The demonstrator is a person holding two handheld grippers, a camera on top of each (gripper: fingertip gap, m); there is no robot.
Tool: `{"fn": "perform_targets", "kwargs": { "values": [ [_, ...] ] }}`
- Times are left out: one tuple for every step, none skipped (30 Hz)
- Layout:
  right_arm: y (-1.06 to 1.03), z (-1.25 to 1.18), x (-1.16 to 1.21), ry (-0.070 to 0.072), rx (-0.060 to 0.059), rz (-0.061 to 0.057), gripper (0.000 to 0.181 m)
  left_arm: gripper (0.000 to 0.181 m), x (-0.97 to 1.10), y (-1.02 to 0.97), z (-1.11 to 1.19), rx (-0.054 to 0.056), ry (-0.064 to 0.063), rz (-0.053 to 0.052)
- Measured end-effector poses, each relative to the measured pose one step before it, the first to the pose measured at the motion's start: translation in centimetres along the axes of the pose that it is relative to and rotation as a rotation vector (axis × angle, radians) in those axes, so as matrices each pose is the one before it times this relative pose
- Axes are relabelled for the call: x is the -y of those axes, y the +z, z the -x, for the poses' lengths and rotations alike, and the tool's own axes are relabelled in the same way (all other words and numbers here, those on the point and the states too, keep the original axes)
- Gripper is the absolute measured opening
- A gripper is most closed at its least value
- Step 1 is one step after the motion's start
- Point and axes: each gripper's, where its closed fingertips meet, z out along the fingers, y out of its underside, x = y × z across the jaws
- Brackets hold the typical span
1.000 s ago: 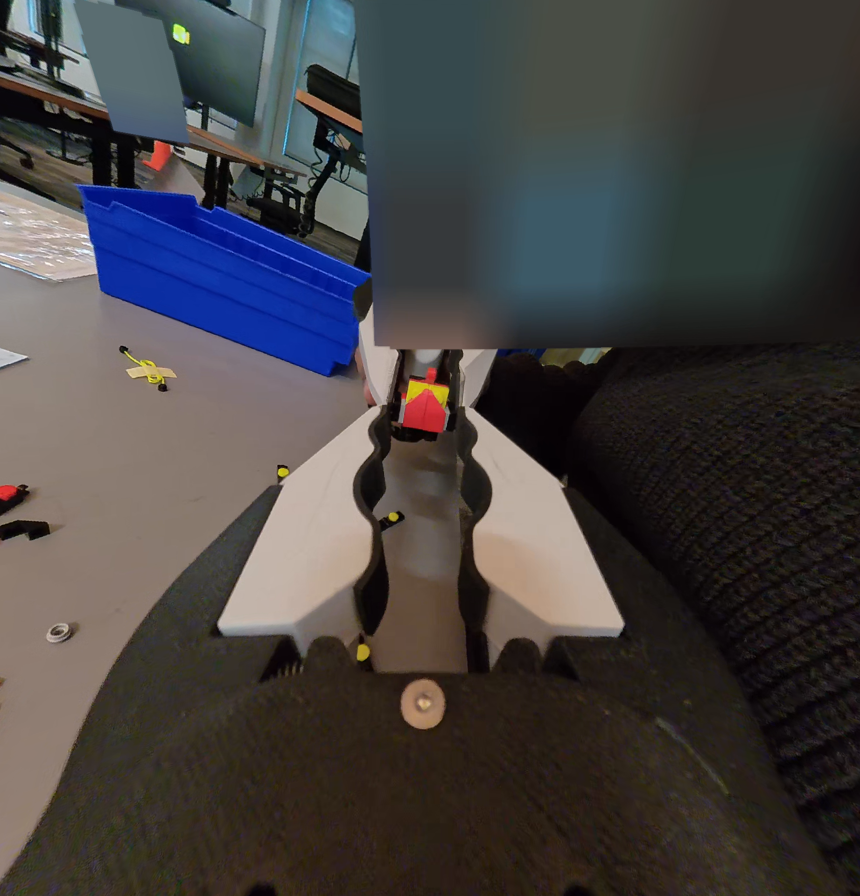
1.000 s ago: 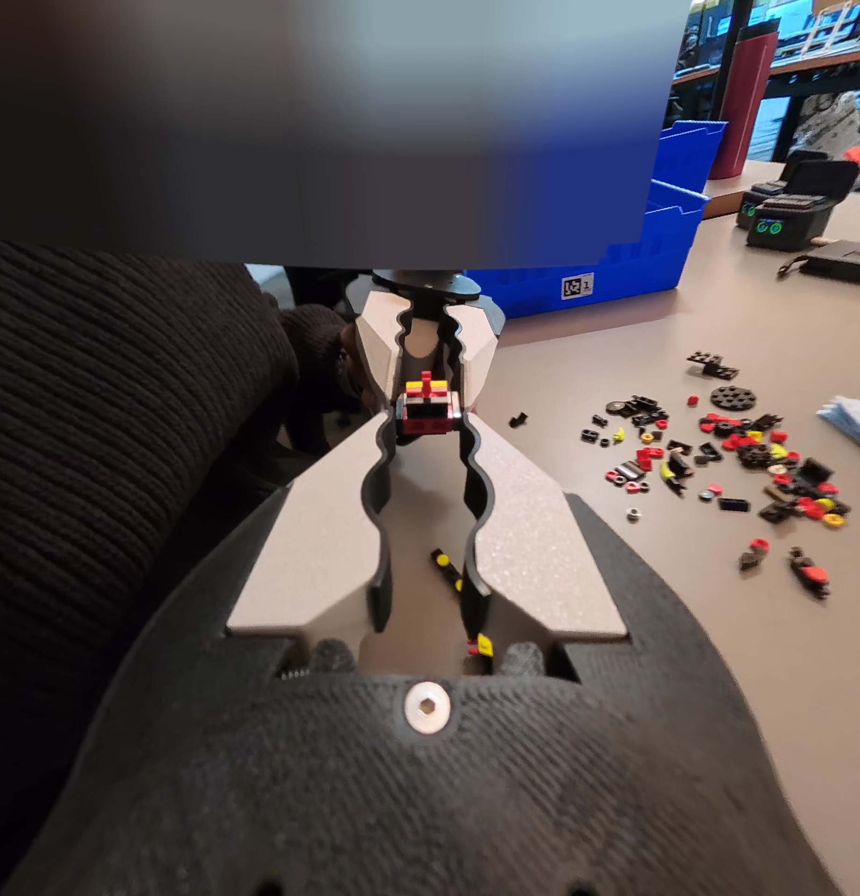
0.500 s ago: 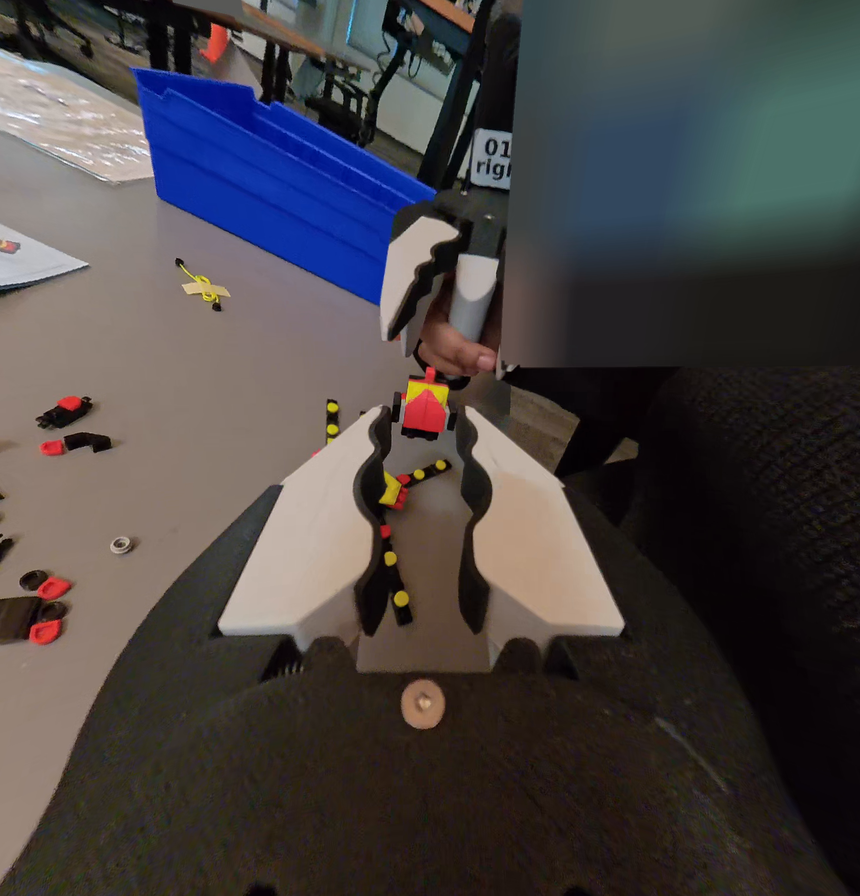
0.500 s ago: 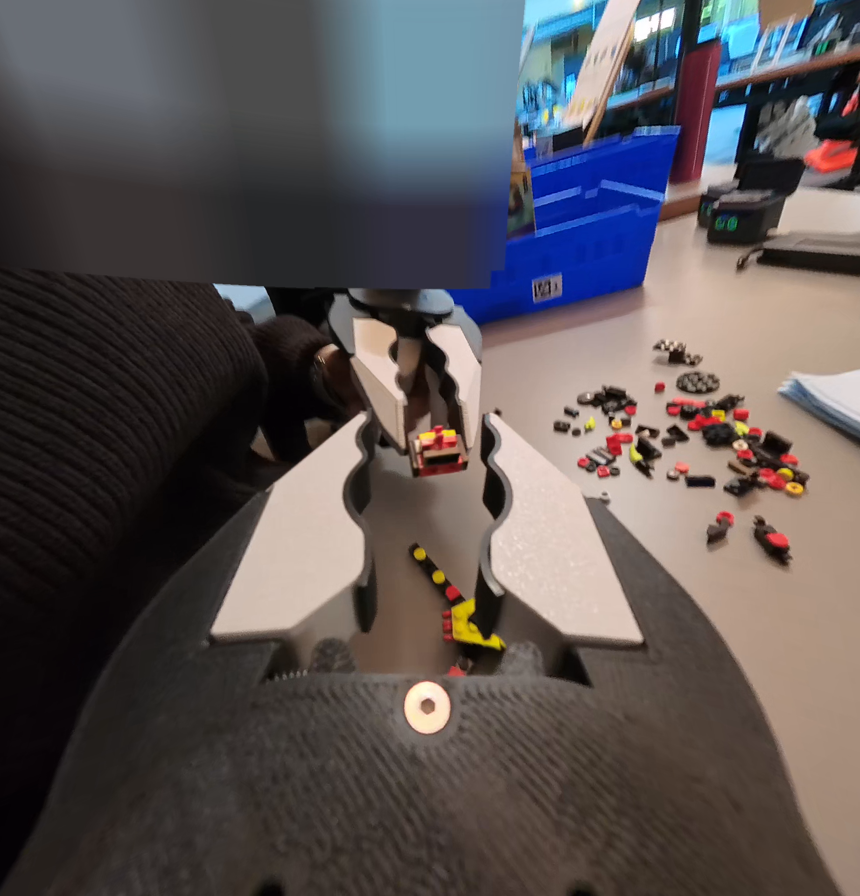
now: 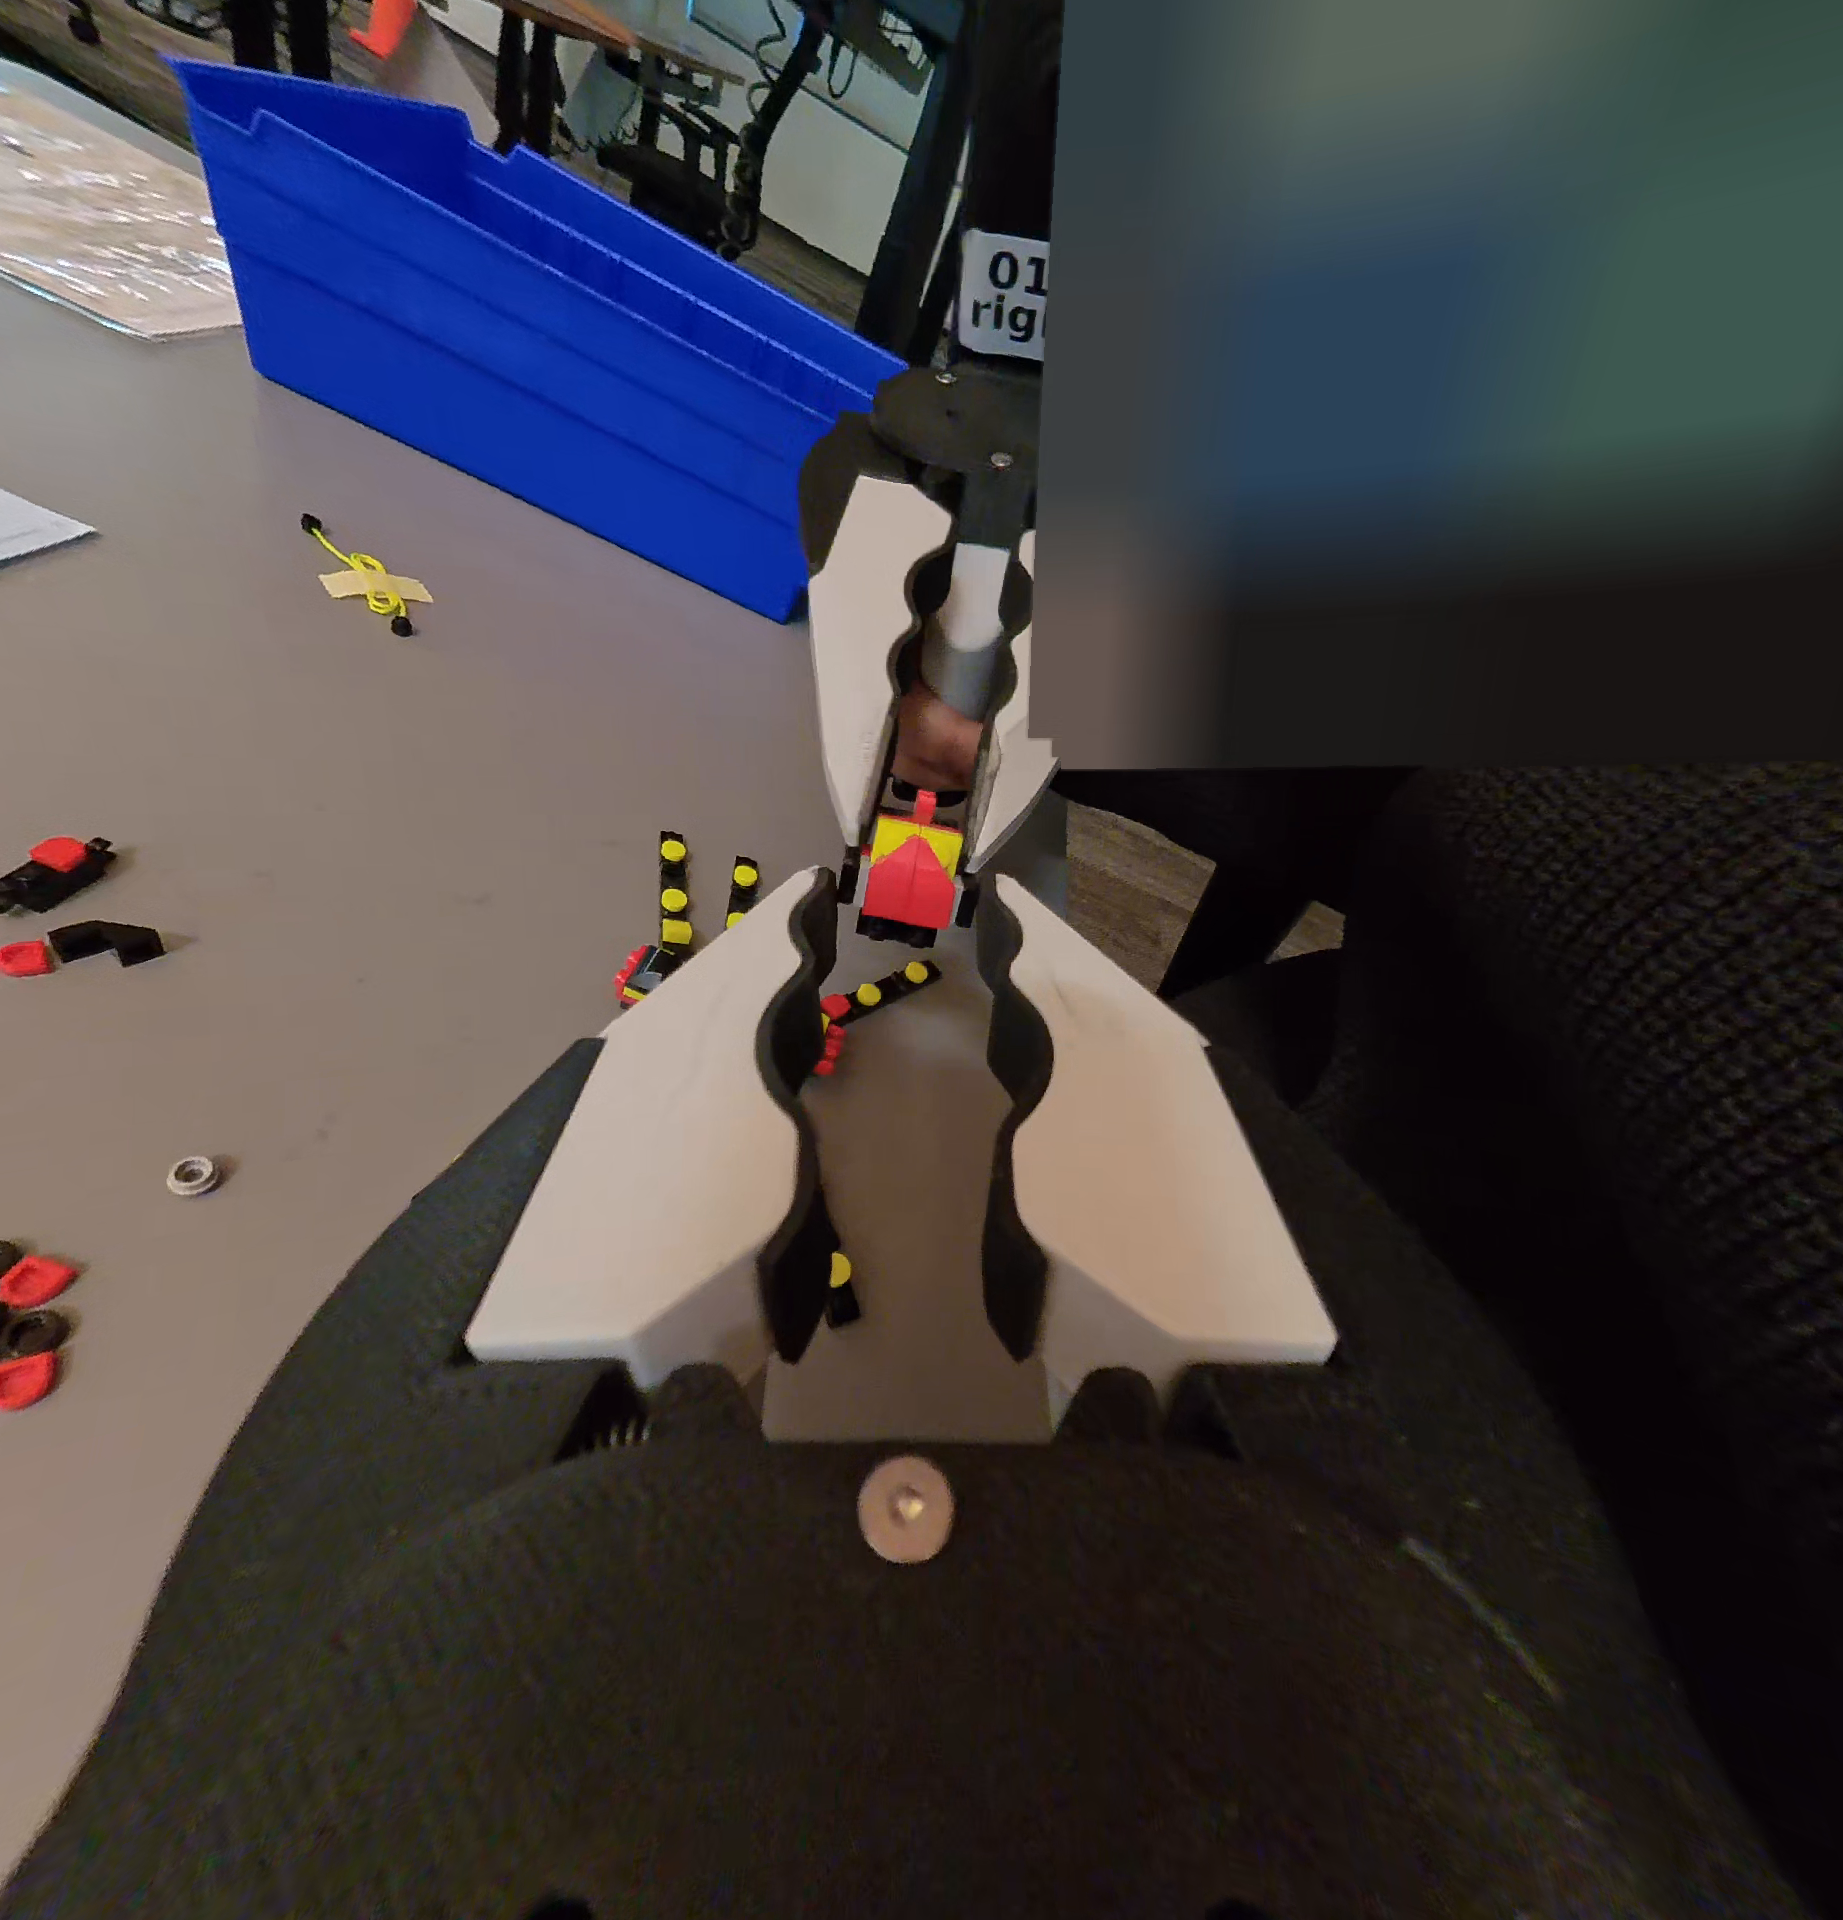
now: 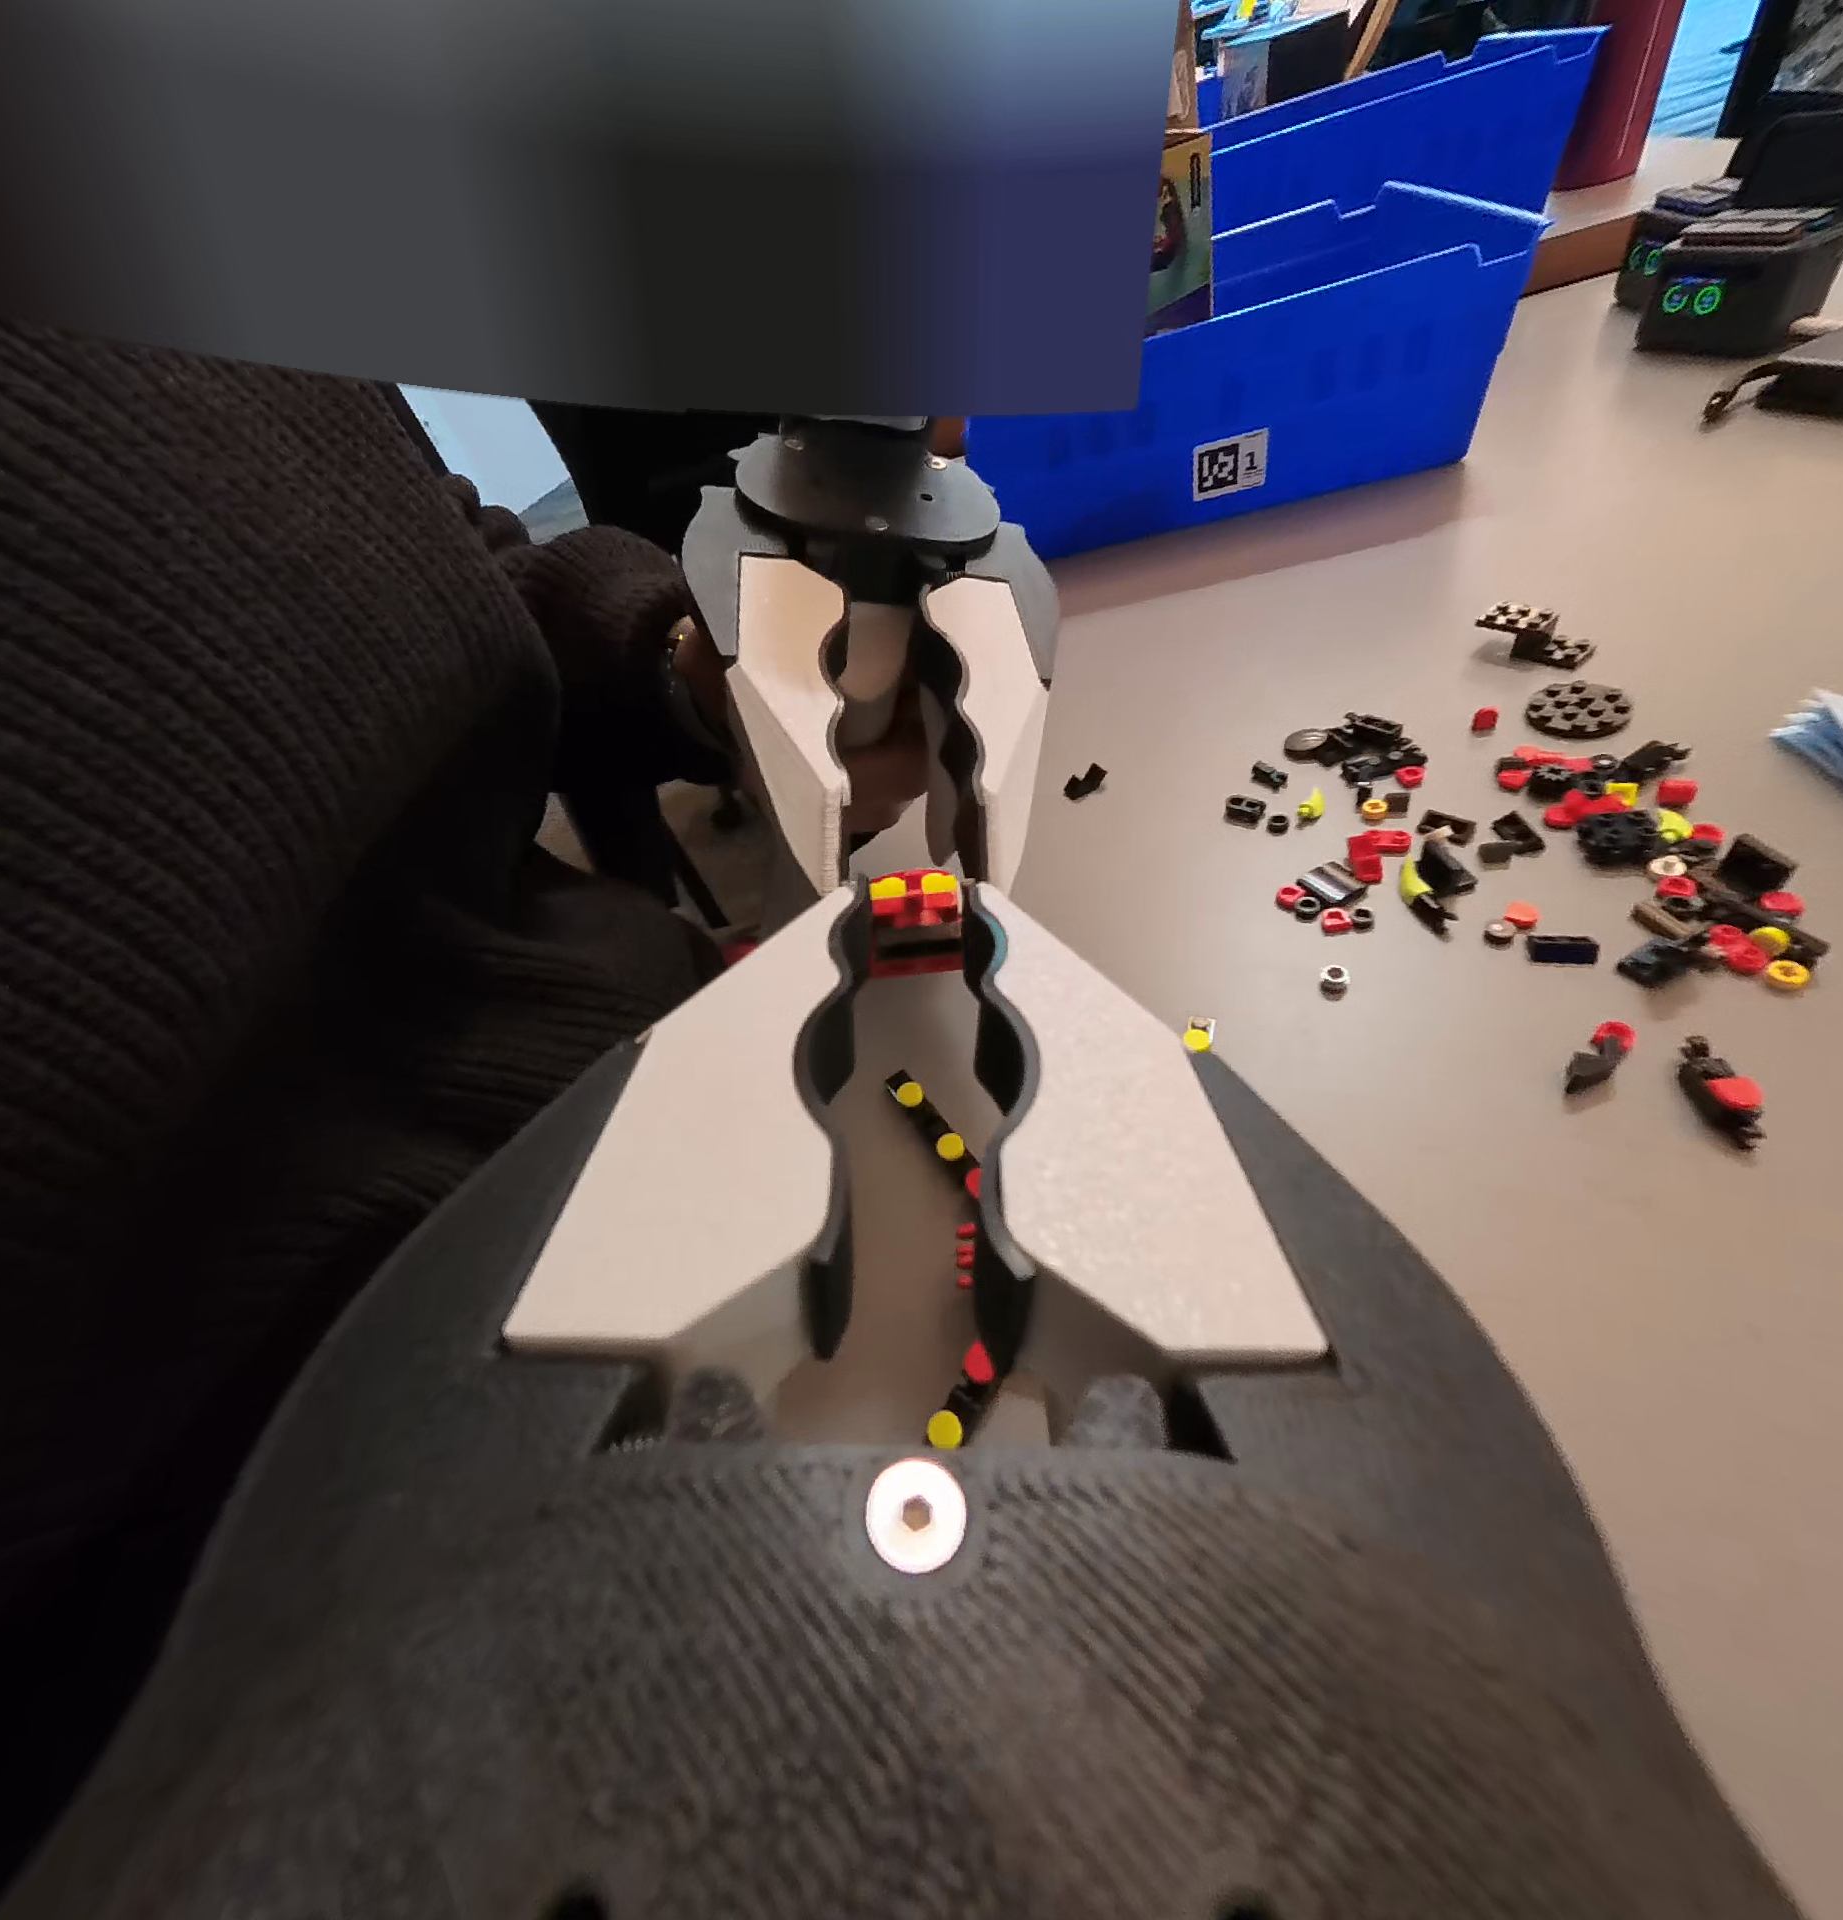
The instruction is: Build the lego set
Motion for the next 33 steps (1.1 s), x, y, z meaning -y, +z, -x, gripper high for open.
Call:
{"fn": "perform_targets", "kwargs": {
  "values": [
    [0.014, -0.048, 0.004, -0.0023, -0.0024, 0.0007, 0.015, 0.025, 0.022, -0.003, 0.018, -0.0007, -0.0035, -0.0017],
    [-0.001, -0.024, -0.018, -0.0012, -0.0014, 0.0014, 0.015, 0.025, 0.007, -0.006, 0.001, -0.0007, -0.0026, -0.0005],
    [-0.031, -0.008, -0.005, 0.0002, 0.0002, 0.0018, 0.015, 0.025, 0.004, 0.004, -0.005, -0.0007, -0.0009, 0.0001],
    [-0.021, 0.002, -0.009, 0.0013, 0.0013, 0.0026, 0.015, 0.025, -0.009, 0.002, 0.002, 0.0, -0.0003, 0.0],
    [-0.015, -0.023, -0.072, 0.0012, 0.0011, 0.004, 0.015, 0.025, 0.001, 0.001, 0.004, 0.0005, -0.0003, -0.0001],
    [-0.015, -0.06, -0.091, 0.0, -0.0002, 0.0049, 0.014, 0.025, 0.003, -0.017, 0.018, 0.0004, -0.0002, 0.0],
    [0.025, -0.08, -0.098, -0.0023, -0.0013, 0.006, 0.014, 0.025, 0.007, -0.004, 0.005, -0.0015, -0.0022, 0.0],
    [0.049, -0.048, -0.073, -0.004, -0.0028, 0.0058, 0.014, 0.025, -0.026, 0.007, 0.028, -0.0006, -0.0045, 0.0011],
    [0.0, -0.056, -0.051, -0.0036, -0.0036, 0.0047, 0.014, 0.025, 0.002, -0.014, 0.041, 0.0011, -0.0019, 0.0001],
    [-0.029, -0.055, -0.046, -0.0019, -0.0021, 0.0034, 0.014, 0.025, 0.034, -0.019, 0.003, 0.0009, 0.0029, -0.0015],
    [-0.017, -0.007, -0.022, 0.0002, 0.0003, 0.0017, 0.014, 0.025, -0.014, 0.006, -0.002, -0.0004, 0.0013, 0.001],
    [-0.012, 0.019, -0.025, 0.0007, 0.0005, 0.0026, 0.014, 0.025, -0.044, 0.019, 0.015, 0.0005, -0.0019, 0.0019],
    [-0.003, 0.018, -0.062, -0.0009, -0.0008, 0.0044, 0.014, 0.025, -0.043, 0.013, 0.032, 0.0013, -0.0004, 0.0025],
    [0.023, 0.009, -0.048, -0.0023, -0.0012, 0.0046, 0.014, 0.025, -0.02, 0.01, 0.01, 0.0004, 0.001, 0.0017],
    [0.017, 0.002, -0.031, -0.0023, -0.0004, 0.0034, 0.014, 0.025, -0.002, 0.004, -0.012, -0.0004, 0.0004, -0.0001],
    [0.004, -0.001, -0.025, -0.0023, 0.0, 0.0028, 0.014, 0.025, 0.003, 0.0, -0.026, -0.0008, -0.0004, -0.0007],
    [-0.047, 0.021, -0.028, -0.0036, -0.0003, 0.0029, 0.014, 0.025, 0.012, 0.009, -0.006, -0.0011, -0.002, -0.0008],
    [-0.05, 0.035, -0.008, -0.0046, -0.0012, 0.0022, 0.014, 0.025, 0.028, 0.002, 0.0, -0.0001, -0.0025, -0.0024],
    [0.02, 0.033, 0.032, -0.0039, -0.003, 0.0003, 0.014, 0.025, 0.059, 0.001, 0.067, 0.0034, -0.0036, -0.0039],
    [0.052, -0.078, 0.077, -0.0021, -0.0087, -0.0018, 0.014, 0.025, 0.07, -0.016, 0.222, 0.0127, -0.007, -0.005],
    [-0.007, -0.267, 0.064, -0.0002, -0.0165, -0.0013, 0.014, 0.027, 0.089, -0.028, 0.422, 0.0243, -0.0103, -0.0062],
    [-0.231, -0.475, -0.023, 0.0042, -0.0244, 0.0008, 0.014, 0.03, 0.103, -0.073, 0.586, 0.032, -0.011, -0.0066],
    [-0.152, -0.867, -0.075, 0.013, -0.0387, 0.0008, 0.014, 0.035, 0.134, -0.102, 0.468, 0.0223, -0.0109, -0.0081],
    [-0.175, -1.094, -0.156, 0.0204, -0.0466, 0.0018, 0.014, 0.037, 0.147, -0.098, 0.296, 0.0091, -0.0162, -0.0096],
    [-0.293, -1.13, -0.332, 0.029, -0.0512, 0.0094, 0.014, 0.037, 0.116, -0.066, 0.087, -0.0051, -0.0211, -0.0086],
    [-0.28, -1.347, -0.547, 0.0385, -0.0609, 0.0224, 0.014, 0.037, 0.059, -0.03, -0.118, -0.0178, -0.0222, -0.0044],
    [-0.218, -1.41, -0.666, 0.0362, -0.0623, 0.0297, 0.014, 0.037, 0.012, 0.011, -0.146, -0.0189, -0.0211, -0.0011],
    [-0.175, -1.32, -0.675, 0.0246, -0.0595, 0.0307, 0.014, 0.037, -0.017, 0.023, -0.102, -0.0127, -0.0162, -0.0002],
    [-0.104, -1.181, -0.642, 0.0117, -0.0555, 0.0308, 0.014, 0.037, -0.007, 0.018, -0.016, -0.0052, -0.0088, 0.0003],
    [-0.041, -0.985, -0.558, 0.0004, -0.0494, 0.0287, 0.014, 0.037, -0.008, 0.004, 0.007, -0.0013, -0.0026, 0.0],
    [0.035, -0.776, -0.468, -0.0079, -0.0437, 0.0255, 0.014, 0.037, 0.016, -0.003, 0.039, 0.0011, -0.0009, -0.0007],
    [0.062, -0.601, -0.423, -0.0139, -0.0389, 0.0248, 0.014, 0.037, -0.002, -0.006, 0.042, 0.0007, -0.0025, -0.0002],
    [0.089, -0.524, -0.435, -0.0181, -0.0362, 0.0267, 0.014, 0.037, -0.025, -0.004, 0.018, -0.002, -0.0053, 0.0005]
  ]
}}
